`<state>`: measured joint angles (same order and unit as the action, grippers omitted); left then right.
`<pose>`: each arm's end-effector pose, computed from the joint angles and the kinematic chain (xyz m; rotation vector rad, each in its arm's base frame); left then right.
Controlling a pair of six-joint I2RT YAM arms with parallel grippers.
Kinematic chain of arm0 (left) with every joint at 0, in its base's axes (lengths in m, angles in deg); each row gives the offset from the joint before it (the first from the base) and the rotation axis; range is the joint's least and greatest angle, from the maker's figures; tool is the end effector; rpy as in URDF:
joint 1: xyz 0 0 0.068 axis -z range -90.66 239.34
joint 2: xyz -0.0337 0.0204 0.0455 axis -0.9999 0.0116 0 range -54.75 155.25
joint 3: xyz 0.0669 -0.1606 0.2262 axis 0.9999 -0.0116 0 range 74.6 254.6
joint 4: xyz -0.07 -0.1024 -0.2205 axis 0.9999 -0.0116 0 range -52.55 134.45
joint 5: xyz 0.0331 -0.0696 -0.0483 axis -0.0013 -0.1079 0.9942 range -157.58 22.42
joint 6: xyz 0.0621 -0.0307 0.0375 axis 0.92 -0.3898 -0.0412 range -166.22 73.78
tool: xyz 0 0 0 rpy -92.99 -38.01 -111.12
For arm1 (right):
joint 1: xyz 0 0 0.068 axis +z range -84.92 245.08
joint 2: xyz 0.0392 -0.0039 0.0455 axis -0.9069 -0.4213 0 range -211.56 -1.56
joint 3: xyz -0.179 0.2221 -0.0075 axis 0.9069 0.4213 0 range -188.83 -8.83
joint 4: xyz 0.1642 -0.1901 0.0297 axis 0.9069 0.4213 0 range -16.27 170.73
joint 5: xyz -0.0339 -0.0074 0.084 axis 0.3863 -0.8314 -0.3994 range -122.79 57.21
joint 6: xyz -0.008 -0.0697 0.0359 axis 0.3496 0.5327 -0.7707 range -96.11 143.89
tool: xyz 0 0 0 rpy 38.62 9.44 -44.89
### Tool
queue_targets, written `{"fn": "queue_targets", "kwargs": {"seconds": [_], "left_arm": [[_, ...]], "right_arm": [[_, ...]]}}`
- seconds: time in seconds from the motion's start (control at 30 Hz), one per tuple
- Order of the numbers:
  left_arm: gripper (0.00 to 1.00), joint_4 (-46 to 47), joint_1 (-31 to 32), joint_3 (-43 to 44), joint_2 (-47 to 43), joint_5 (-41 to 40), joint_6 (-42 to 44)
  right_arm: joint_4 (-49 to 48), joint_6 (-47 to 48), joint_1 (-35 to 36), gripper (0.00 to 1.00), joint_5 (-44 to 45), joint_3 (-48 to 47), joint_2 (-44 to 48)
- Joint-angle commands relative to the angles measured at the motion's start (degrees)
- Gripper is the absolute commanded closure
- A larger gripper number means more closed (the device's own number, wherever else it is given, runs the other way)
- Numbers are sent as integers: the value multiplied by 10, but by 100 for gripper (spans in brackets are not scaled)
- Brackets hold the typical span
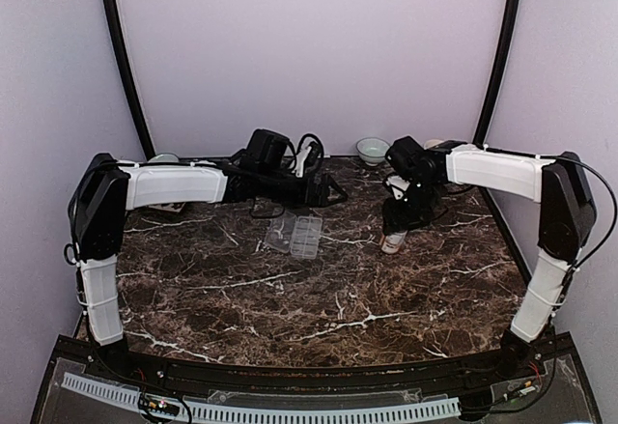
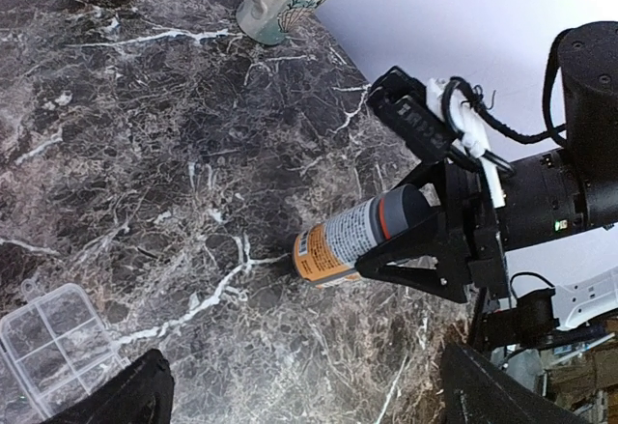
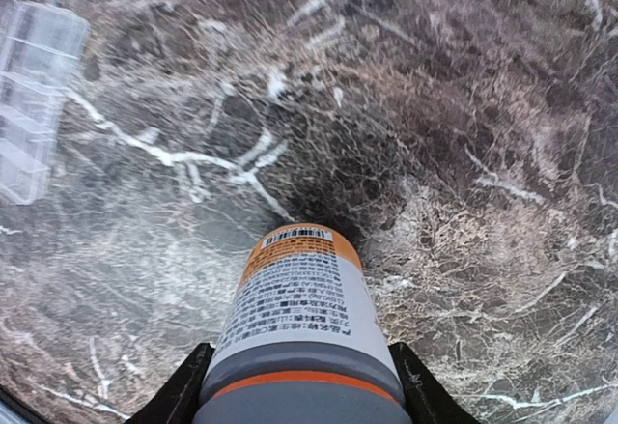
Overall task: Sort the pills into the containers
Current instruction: Pick up the pill bottle from the center of the board, then pass from the right arm to the left
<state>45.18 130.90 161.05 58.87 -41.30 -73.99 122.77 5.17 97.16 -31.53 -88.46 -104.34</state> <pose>0.3460 -0.3467 0.2530 0.5762 2.1308 -1.1894 0.3101 0.1927 0.2112 -0.3261 2.8281 0.1631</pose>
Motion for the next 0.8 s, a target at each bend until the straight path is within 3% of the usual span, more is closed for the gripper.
{"fn": "queue_targets", "kwargs": {"seconds": [0.0, 0.17, 0.43, 0.77], "left_arm": [[1, 78, -14, -34, -3, 76, -49], [1, 135, -24, -57, -5, 134, -81], [2, 285, -34, -79, 9, 265, -167], [4, 436, -35, -106, 27, 301, -271]], "right_arm": [[-9, -7, -4, 80, -17, -36, 53], [-23, -22, -6, 80, -49, -48, 91], [-107, -69, -13, 80, -179, -29, 135], [-183, -116, -13, 81, -263, -18, 146]]}}
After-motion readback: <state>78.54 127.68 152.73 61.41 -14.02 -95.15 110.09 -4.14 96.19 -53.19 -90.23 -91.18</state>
